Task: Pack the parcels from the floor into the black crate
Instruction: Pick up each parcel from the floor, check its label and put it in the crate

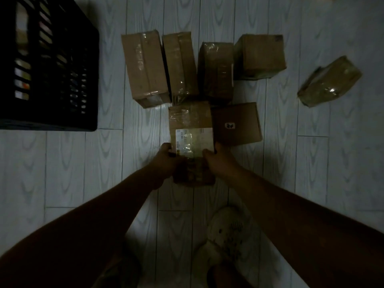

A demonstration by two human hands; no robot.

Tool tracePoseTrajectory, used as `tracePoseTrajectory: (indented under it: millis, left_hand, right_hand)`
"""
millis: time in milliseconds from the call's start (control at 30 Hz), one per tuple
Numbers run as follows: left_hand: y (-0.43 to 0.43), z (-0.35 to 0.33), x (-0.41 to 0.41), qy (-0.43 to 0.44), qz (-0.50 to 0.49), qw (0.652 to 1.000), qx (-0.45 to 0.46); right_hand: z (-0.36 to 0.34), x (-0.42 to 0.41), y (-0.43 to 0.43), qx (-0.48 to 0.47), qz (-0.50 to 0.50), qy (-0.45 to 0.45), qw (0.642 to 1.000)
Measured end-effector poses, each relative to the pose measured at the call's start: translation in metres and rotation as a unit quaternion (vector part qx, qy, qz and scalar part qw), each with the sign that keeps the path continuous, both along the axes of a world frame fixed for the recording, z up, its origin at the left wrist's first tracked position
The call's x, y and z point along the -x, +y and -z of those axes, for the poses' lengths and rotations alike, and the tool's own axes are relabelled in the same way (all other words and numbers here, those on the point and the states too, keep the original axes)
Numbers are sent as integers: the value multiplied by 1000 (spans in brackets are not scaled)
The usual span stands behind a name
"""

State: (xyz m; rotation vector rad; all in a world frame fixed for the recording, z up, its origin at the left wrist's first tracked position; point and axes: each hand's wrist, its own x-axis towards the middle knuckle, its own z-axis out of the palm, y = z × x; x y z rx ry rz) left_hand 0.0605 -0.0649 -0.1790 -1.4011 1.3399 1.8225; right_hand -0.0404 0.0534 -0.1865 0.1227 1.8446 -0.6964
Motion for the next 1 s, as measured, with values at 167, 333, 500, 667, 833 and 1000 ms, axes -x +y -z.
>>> tracePoseTrajectory:
  millis: [167, 333, 500, 667, 833, 1000]
  left_hand:
    - [-17, -116, -17, 78, -14, 997, 10]
    - [-52, -273, -45, 156, -29, 987, 35]
    - [-95, -424, -91, 210, -29, 974, 82]
    - [-124, -543, -139, 246, -27, 965, 92]
    - [-153, -626, -158, 259, -19, 948, 184]
    - [-171, -691, -173, 280, -69, 933, 217]
  right_hand:
    - [-121, -10, -16, 14, 16, 29, 999]
    - [-281, -28, -51, 47, 16, 66, 997]
    - [-435, -69, -87, 95, 16, 100, 990]
    - [-555, -118, -117, 143, 27, 125, 982]
    - [-644, -142, -135, 243, -3, 163, 956]
    - [-702, -152, -155, 311, -7, 108, 944]
